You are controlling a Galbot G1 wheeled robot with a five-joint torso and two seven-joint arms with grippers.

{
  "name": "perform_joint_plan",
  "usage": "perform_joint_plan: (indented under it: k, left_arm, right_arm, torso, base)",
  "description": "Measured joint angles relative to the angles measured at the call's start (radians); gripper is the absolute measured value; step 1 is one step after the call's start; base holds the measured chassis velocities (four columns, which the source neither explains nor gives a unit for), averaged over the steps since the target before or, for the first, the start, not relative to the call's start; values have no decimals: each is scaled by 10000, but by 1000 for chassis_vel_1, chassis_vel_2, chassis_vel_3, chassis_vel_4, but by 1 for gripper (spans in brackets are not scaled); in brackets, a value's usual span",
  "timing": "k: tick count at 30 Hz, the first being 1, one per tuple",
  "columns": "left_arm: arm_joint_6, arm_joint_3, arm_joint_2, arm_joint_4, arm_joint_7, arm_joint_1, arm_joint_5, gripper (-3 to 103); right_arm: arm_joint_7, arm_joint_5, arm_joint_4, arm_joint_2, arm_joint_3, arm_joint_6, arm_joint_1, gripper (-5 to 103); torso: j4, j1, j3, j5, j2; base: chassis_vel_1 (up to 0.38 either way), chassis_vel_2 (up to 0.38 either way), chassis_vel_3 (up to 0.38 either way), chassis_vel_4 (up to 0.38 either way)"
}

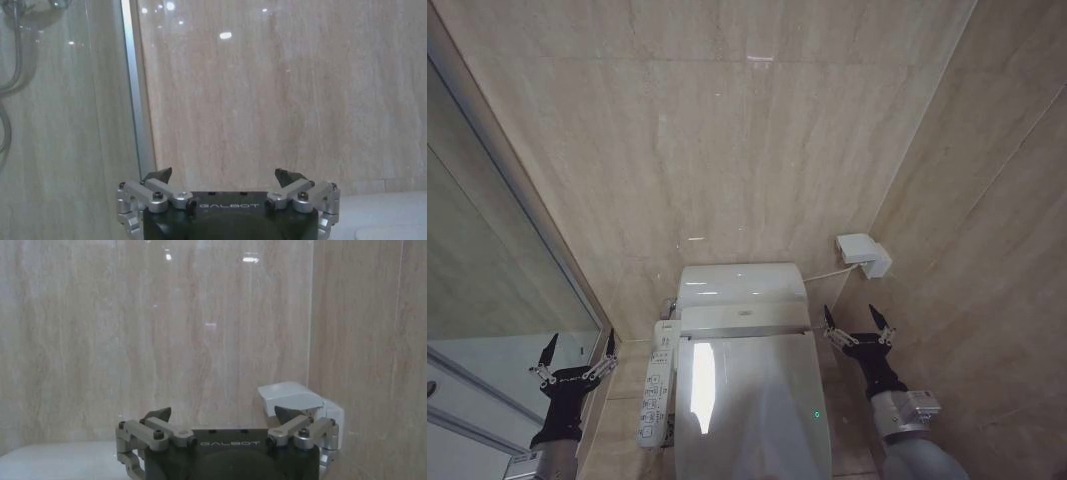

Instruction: Open the toilet lid, clean the toilet bowl with a toilet brush, close the toilet lid, and flush.

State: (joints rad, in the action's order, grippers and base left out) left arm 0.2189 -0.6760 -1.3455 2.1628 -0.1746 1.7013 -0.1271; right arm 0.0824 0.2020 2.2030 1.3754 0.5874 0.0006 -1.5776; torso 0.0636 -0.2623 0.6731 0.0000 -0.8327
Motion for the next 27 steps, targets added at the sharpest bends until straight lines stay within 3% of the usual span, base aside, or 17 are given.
perform_joint_plan:
  k: [27]
  left_arm:
    - [-2, 6, 0, -4, -7, -8, -1, 100]
  right_arm:
    - [0, 0, 0, 0, 0, 0, 0, 100]
  torso:
    - [0, 0, 0, 0, 0]
  base:
    - [0, 0, 0, 0]
